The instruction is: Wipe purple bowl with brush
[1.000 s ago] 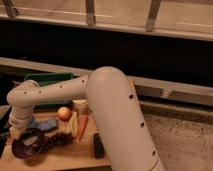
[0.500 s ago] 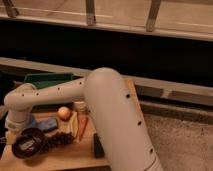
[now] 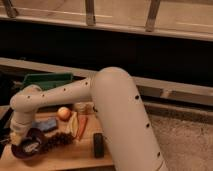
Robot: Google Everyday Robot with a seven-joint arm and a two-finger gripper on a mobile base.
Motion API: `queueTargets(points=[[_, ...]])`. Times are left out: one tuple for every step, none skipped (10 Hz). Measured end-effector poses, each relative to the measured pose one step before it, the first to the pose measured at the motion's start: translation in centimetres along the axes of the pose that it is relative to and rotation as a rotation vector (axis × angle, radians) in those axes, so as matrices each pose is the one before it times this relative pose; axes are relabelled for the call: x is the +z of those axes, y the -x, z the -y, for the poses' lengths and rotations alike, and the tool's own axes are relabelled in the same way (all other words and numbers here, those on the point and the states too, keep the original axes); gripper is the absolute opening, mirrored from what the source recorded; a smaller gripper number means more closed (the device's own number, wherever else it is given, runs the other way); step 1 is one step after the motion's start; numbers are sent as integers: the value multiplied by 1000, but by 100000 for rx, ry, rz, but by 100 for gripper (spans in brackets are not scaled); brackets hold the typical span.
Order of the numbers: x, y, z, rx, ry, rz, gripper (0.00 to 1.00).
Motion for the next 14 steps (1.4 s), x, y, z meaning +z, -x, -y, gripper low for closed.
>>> queueTargets(points=[[-229,-95,873,1101,-470,-536,0],[-46,214,684,114,-296,-326,0],[114,455,625,-264,-84,-149,0],[153,654,371,-712,74,303,0],[230,683,-137,-1535,355,312,0],[211,296,-447,-1413,546,105,0],[208,295,-586,-1408,792,692,0],[273,262,-748,-1128,854,736,0],[434,203,-1019,-1369,774,139,0],[192,-118,-767,124,444,-48,0],[-23,-703,-711,1140,-140,-261,0],[-241,-1061,-476,2325,-862,-631,0],[-173,-520,33,1350,-579,-445,0],[-243,-441,649,1561,-829,-526,0]])
